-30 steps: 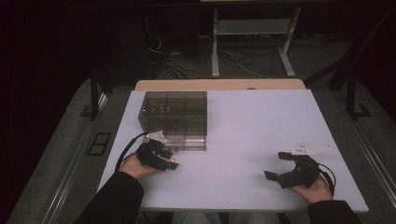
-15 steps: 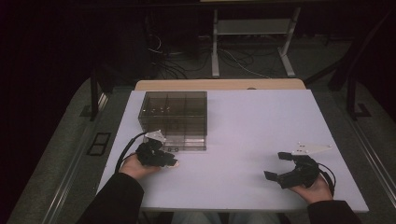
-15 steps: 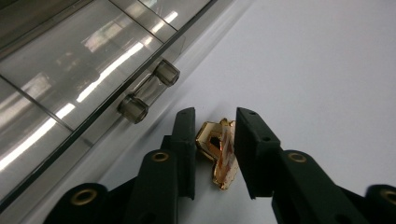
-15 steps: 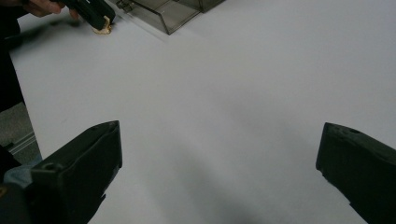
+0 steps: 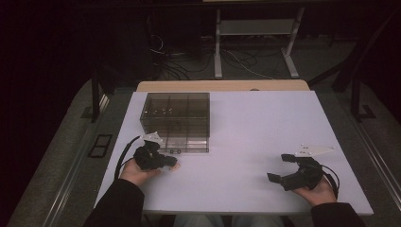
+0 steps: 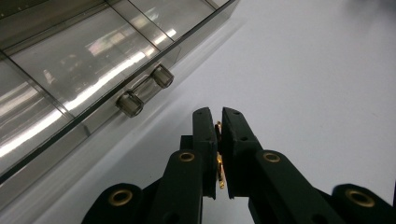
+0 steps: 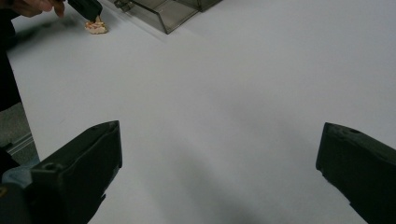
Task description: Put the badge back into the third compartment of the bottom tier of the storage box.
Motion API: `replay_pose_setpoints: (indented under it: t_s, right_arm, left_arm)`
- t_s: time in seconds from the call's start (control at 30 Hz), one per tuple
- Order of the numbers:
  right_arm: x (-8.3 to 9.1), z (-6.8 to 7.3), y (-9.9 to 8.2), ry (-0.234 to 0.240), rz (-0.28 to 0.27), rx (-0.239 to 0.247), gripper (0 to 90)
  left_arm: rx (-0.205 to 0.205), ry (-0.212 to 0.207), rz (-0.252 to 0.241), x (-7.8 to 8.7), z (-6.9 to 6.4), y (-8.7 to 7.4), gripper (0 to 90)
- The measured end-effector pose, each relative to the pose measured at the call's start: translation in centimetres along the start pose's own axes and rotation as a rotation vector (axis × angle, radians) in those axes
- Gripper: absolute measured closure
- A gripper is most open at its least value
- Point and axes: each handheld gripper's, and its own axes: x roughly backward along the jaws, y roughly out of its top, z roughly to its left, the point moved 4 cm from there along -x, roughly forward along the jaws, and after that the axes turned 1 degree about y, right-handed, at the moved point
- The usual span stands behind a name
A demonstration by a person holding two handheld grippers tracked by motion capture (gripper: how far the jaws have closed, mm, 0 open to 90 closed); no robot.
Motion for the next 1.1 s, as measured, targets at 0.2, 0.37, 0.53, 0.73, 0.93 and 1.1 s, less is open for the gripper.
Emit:
replay_pose_setpoints:
  t_s: [0.2, 0.37, 0.53, 0.73, 0.93, 1.1]
  right_arm:
    - [0.0, 0.0, 0.0, 0.0, -0.001, 0.0, 0.0]
    - [0.0, 0.0, 0.0, -0.001, 0.0, 0.0, 0.0]
    - [0.0, 0.0, 0.0, -0.001, 0.002, 0.001, 0.0]
    - [0.0, 0.0, 0.0, -0.001, 0.003, 0.0, 0.0]
    - [0.0, 0.0, -0.1, -0.005, 0.005, 0.003, 0.0]
    - [0.0, 0.0, -0.1, -0.003, 0.005, 0.003, 0.0]
  left_arm:
    - [-0.015, 0.013, 0.026, 0.2, -0.5, 0.0, 84.1]
    - [-0.047, 0.012, 0.043, 0.3, -1.2, 0.1, 84.0]
    - [-0.075, 0.019, 0.05, 0.5, -1.6, 0.4, 84.0]
    - [-0.088, 0.025, 0.037, 1.1, -1.8, 0.8, 83.9]
    - [-0.097, 0.034, 0.01, 2.0, -1.8, 1.4, 83.9]
    - [-0.103, 0.042, -0.001, 2.6, -1.8, 1.9, 83.9]
